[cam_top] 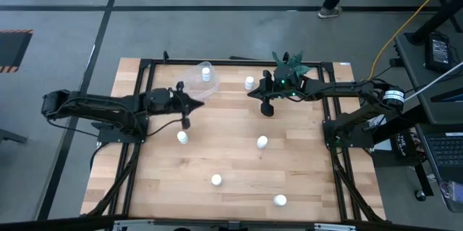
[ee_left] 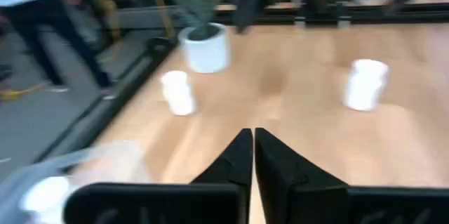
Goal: Pick and place pill bottles into a basket
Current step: Put the white pill bottle into the transparent container
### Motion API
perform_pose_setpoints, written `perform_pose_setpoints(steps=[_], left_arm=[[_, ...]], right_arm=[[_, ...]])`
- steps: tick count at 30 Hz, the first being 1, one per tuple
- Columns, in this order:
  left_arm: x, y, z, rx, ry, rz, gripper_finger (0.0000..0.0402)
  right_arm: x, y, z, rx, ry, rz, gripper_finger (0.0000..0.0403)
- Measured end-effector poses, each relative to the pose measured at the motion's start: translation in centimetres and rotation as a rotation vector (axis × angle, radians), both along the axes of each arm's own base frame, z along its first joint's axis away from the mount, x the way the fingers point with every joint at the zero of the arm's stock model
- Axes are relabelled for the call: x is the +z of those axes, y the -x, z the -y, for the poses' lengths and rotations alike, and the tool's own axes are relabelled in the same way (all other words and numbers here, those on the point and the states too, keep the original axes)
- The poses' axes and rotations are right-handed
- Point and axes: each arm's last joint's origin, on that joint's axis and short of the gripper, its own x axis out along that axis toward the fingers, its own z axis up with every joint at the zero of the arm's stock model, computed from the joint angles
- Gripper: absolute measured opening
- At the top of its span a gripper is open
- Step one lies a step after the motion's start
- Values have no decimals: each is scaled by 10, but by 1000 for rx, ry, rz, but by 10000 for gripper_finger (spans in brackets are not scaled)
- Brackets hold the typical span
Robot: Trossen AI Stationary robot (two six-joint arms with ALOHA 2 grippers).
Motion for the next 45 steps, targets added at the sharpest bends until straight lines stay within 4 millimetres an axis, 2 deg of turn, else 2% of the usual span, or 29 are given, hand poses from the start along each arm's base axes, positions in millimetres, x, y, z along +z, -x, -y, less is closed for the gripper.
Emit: perform_pose_setpoints(steps=[6, 12, 18, 23, 28, 32, 36, 45], left_arm=[[-22, 5, 19, -123, 36, -69, 3], [-22, 5, 33, -194, 46, -66, 9], [-12, 3, 41, -234, 94, -116, 54], [7, 2, 49, -221, 181, -168, 117], [30, 7, 61, -250, 148, -278, 164], [58, 15, 70, -218, 75, -334, 177], [74, 24, 78, -179, 45, -391, 178], [68, 35, 84, -117, 117, -525, 178]], right_arm=[[-1, -3, 1, 9, 26, 15, 7], [-5, -1, 0, -10, -27, -16, 7], [-5, -1, 0, -22, -52, -17, 7], [-1, -3, 1, -24, -42, 22, 7], [0, -4, 1, -26, -42, 33, 7], [0, -4, 1, -36, -64, 35, 7], [-1, -4, 1, -37, -65, 35, 7], [-1, -4, 1, -38, -67, 34, 7]])
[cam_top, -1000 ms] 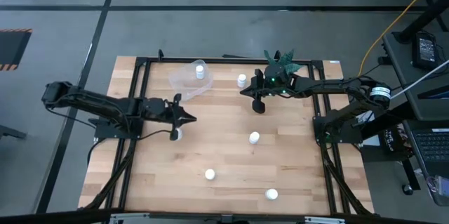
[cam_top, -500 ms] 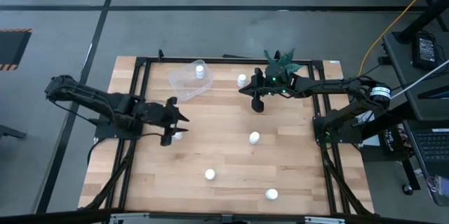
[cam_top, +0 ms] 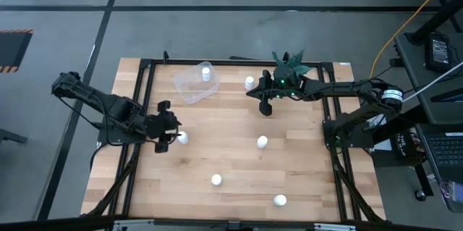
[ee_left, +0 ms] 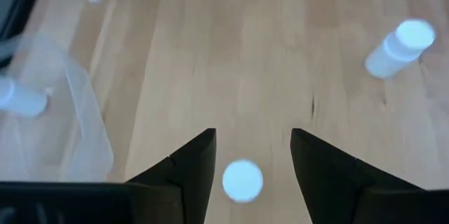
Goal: Pick and place pill bottles into a basket
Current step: Put the white pill bottle into the transparent container
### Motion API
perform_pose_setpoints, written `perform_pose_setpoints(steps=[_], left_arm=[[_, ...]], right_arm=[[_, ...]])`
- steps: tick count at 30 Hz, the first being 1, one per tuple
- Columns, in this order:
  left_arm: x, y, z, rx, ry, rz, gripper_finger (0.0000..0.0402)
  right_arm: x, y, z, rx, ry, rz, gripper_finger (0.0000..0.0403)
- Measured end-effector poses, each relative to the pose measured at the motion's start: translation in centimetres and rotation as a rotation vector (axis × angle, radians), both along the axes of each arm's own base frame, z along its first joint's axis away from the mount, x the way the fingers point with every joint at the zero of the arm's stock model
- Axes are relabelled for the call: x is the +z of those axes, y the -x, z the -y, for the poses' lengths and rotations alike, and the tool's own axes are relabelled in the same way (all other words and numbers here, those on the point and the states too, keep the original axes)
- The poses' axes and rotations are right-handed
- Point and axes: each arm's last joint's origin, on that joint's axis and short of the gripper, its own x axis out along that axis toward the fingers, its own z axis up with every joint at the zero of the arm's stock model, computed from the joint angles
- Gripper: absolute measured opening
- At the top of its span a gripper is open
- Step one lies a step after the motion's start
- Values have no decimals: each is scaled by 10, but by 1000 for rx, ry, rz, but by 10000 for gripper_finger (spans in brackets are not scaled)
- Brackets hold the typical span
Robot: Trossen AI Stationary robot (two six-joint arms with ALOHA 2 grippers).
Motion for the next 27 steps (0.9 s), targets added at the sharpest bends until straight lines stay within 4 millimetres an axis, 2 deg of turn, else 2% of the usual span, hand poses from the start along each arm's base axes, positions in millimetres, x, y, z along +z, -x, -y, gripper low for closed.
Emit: perform_pose_setpoints(steps=[3, 15, 27], left_arm=[[-5, 1, -1, 45, 15, -6, 178], [-48, 10, -5, 210, 70, -137, 178], [-73, 6, 0, 128, 138, -128, 178]], right_arm=[[0, 0, 0, 0, 0, 0, 7], [0, 0, 0, 1, 1, -2, 7], [0, 0, 0, 0, -1, -2, 7]])
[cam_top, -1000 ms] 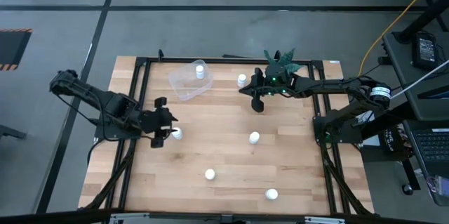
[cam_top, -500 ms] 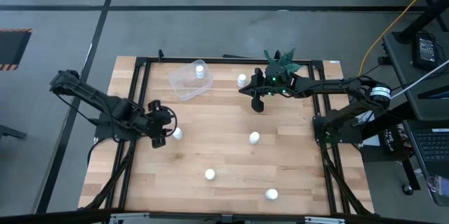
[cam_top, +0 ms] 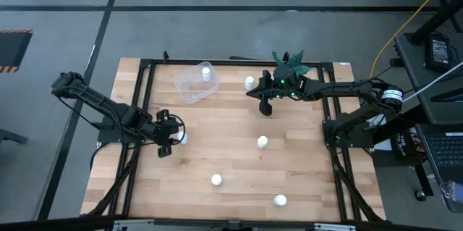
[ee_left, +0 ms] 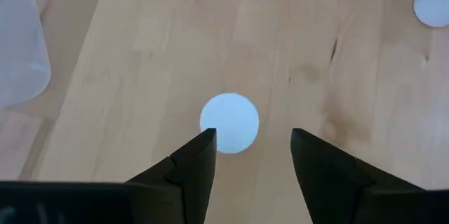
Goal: Pick and place pill bottles into a basket
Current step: Put the white pill bottle into the transparent container
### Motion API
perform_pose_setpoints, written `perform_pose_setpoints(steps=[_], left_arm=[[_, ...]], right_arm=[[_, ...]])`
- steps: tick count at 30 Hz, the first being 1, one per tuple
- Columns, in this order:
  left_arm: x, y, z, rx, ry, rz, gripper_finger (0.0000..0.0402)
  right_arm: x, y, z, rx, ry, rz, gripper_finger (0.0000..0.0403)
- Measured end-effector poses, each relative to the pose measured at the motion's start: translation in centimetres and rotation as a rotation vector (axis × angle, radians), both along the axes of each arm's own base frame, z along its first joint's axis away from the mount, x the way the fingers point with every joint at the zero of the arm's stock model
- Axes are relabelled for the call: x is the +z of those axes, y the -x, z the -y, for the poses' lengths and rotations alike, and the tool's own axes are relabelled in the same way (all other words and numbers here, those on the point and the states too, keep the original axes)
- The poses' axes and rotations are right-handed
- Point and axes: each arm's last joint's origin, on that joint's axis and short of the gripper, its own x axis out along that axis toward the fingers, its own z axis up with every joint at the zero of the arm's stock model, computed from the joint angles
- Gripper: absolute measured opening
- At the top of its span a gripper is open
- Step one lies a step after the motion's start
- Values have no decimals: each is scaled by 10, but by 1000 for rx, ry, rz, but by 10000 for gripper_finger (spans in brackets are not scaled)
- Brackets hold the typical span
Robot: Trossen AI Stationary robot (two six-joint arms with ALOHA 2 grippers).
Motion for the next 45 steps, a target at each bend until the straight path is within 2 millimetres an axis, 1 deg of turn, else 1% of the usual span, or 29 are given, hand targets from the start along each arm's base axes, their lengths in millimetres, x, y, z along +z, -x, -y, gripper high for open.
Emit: perform_pose_setpoints(steps=[3, 8, 20, 26, 34, 45], left_arm=[[-4, 1, -1, 11, -17, -17, 178], [-6, -1, -1, 27, -48, -10, 178], [-24, -14, 5, 8, -101, -118, 178], [-31, -18, 6, 9, -124, -152, 178], [-32, -27, 10, -38, -131, -107, 178], [-32, -32, -2, 32, -123, -103, 178]], right_arm=[[0, 0, 0, 0, 0, 0, 7], [0, 0, 0, 0, 0, 0, 7], [0, 0, 0, 0, 0, 1, 7], [0, 0, 0, 0, 0, 1, 7], [0, 0, 0, 0, 0, 1, 7], [0, 0, 0, 0, 0, 1, 7]])
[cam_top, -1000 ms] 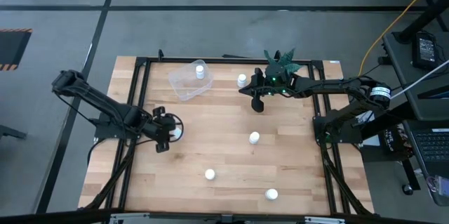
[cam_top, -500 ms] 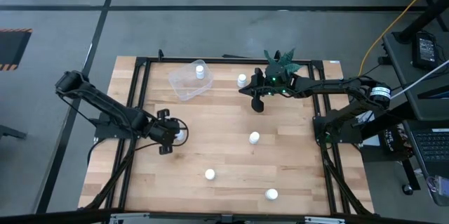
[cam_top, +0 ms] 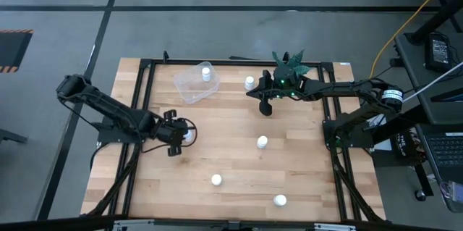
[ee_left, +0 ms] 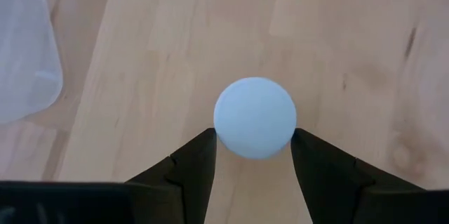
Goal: Pick and place pill bottles into a basket
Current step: Put the white pill bottle into the transparent container
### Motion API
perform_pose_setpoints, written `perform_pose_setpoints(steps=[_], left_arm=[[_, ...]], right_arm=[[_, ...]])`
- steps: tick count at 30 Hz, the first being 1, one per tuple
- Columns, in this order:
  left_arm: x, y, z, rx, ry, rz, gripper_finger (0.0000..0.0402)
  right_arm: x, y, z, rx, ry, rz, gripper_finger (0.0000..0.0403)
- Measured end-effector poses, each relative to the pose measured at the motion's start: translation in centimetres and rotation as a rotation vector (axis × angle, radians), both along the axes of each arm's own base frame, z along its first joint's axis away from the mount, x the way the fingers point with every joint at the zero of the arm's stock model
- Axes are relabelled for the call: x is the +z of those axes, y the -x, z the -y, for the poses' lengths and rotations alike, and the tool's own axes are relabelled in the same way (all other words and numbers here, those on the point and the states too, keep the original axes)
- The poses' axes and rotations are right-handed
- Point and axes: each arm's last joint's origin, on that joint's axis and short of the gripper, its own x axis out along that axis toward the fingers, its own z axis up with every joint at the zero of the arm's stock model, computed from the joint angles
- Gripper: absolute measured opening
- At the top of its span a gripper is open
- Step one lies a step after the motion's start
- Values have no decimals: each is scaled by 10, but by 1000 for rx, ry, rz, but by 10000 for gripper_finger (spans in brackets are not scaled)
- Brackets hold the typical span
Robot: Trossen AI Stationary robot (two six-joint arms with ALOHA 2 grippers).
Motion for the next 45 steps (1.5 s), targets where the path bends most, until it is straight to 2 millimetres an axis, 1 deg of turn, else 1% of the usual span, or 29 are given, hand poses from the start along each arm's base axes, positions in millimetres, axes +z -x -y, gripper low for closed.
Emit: perform_pose_setpoints(steps=[14, 22, 25, 29, 31, 36, 45], left_arm=[[0, -1, -3, 38, 10, 5, 181], [0, -2, -3, 42, 14, 13, 219], [0, -2, -3, 42, 14, 15, 226], [2, -5, -3, 53, 3, 61, 224], [3, -7, -2, 31, -7, 80, 225], [3, -7, -1, -17, 6, 59, 225], [3, -7, -1, -15, 13, 57, 224]], right_arm=[[0, 0, 0, 1, 2, 0, 7], [0, 0, 0, 1, 2, 0, 7], [0, 0, 0, 1, 2, -1, 7], [0, 0, 0, 1, 2, -1, 7], [0, 0, 0, 1, 2, -1, 7], [0, 0, 0, 0, 1, 0, 7], [0, 0, 0, 1, 2, -1, 7]])
